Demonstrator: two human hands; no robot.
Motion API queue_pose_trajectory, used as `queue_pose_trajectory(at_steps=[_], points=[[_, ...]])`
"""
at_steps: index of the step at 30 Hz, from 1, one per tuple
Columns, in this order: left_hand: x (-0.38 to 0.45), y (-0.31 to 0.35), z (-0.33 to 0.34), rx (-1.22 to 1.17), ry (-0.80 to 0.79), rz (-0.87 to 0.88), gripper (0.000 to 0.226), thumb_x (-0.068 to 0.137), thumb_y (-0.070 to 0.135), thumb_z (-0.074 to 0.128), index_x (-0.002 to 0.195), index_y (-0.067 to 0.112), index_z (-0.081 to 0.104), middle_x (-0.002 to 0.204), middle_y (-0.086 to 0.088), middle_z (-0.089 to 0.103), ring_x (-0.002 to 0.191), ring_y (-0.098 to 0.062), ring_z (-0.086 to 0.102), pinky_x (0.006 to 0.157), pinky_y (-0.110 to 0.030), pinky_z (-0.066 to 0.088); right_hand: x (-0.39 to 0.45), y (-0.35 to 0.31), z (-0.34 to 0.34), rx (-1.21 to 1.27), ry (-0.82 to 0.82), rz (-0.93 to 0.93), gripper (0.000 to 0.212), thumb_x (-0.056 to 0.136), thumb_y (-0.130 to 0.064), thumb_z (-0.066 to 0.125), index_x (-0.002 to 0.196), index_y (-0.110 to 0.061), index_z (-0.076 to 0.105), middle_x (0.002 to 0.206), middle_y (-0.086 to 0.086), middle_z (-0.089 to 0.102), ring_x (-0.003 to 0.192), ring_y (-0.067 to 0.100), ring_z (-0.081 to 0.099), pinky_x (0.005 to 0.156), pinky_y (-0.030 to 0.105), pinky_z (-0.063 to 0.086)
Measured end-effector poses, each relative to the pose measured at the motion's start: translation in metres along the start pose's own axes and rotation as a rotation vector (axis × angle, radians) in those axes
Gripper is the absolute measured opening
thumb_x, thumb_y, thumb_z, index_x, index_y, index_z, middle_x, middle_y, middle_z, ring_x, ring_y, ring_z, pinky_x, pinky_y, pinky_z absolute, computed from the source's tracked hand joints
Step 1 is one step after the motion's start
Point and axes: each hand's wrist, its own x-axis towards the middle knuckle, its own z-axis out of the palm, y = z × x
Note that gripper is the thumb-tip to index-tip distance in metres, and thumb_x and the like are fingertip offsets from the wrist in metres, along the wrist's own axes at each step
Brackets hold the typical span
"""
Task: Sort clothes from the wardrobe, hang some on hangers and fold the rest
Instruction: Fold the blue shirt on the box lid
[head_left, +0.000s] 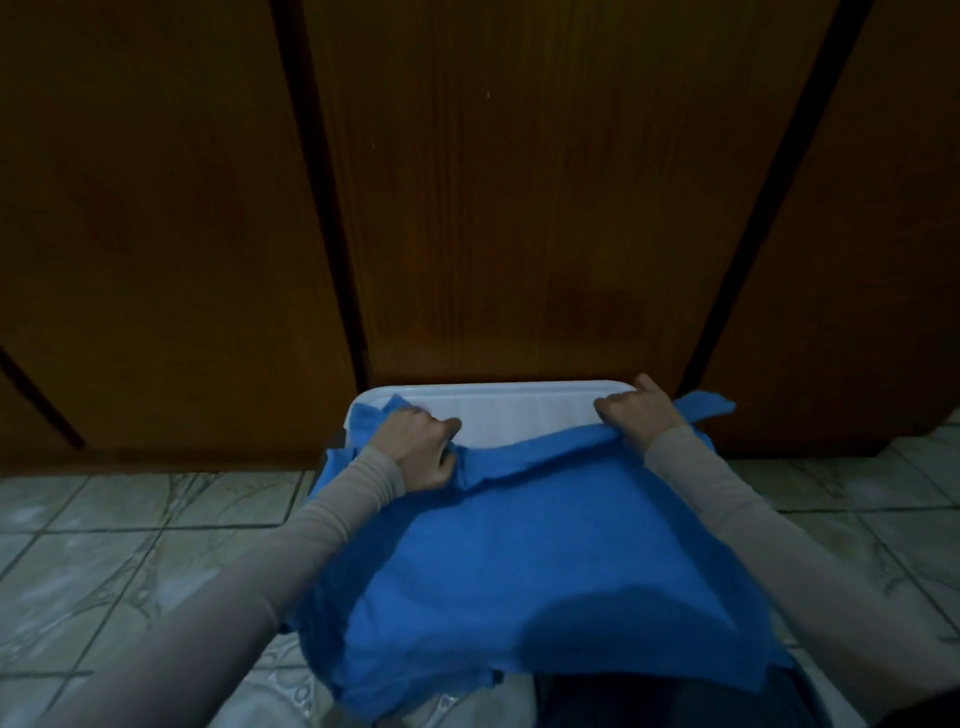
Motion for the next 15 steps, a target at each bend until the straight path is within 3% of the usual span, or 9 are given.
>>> queue_pose_trajectory(at_steps=[1,3,6,9,11,15], points=[[-0.002,0.004,-0.002,-0.072,-0.065,-0.025,0.026,0.076,0.033,0.034,0.083,0.012,0.049,0.059,-0.004,0.053,0.063,-0.026,0.055,0.070,-0.032,0.048,-0.006,0.000,0.000,0.015,-0.019,-0.014,0.028,0.092,0.002,0.038,0.113,-0.013,0.049,0.112,0.004,0.061,0.105,0.024,0.057,0.096,0.032,0.030],[-0.006,0.011,-0.007,-0.249,-0.145,-0.041,0.022,0.084,0.032,0.040,0.092,0.012,0.047,0.061,0.000,0.043,0.071,-0.025,0.050,0.062,-0.029,0.037,-0.017,-0.003,0.001,0.077,-0.087,-0.024,0.029,0.096,0.000,0.033,0.118,-0.010,0.047,0.119,0.007,0.057,0.111,0.026,0.054,0.093,0.034,0.036],[-0.008,0.022,-0.004,-0.434,-0.364,-0.074,0.023,0.088,0.031,0.052,0.102,0.012,0.055,0.081,-0.004,0.051,0.083,-0.026,0.052,0.072,-0.030,0.040,-0.028,-0.009,0.010,0.241,-0.203,-0.031,0.017,0.096,-0.003,0.032,0.101,-0.016,0.040,0.107,0.011,0.050,0.105,0.026,0.053,0.081,0.037,0.040],[-0.008,0.029,-0.005,-0.651,-0.568,-0.220,0.040,0.096,0.043,0.038,0.108,0.012,0.061,0.112,-0.009,0.058,0.102,-0.026,0.053,0.088,-0.031,0.037,-0.035,-0.013,0.023,0.324,-0.251,-0.029,0.015,0.094,-0.004,0.036,0.093,-0.018,0.033,0.095,0.003,0.037,0.086,0.016,0.041,0.072,0.031,0.034],[-0.005,0.029,-0.009,-0.553,-0.544,-0.325,0.048,0.100,0.042,0.028,0.118,0.009,0.057,0.127,-0.011,0.053,0.113,-0.027,0.051,0.093,-0.031,0.037,-0.040,-0.017,0.027,0.351,-0.266,-0.035,0.015,0.094,-0.004,0.036,0.092,-0.018,0.034,0.095,0.001,0.035,0.085,0.015,0.037,0.071,0.029,0.031],[-0.003,0.036,0.001,-0.243,-0.415,-0.472,0.045,0.098,0.031,0.038,0.138,0.009,0.033,0.139,-0.013,0.041,0.127,-0.029,0.040,0.097,-0.036,0.037,-0.046,-0.022,0.033,0.357,-0.220,0.002,0.020,0.091,0.001,0.038,0.094,-0.019,0.040,0.099,0.002,0.039,0.092,0.018,0.047,0.073,0.034,0.037]])
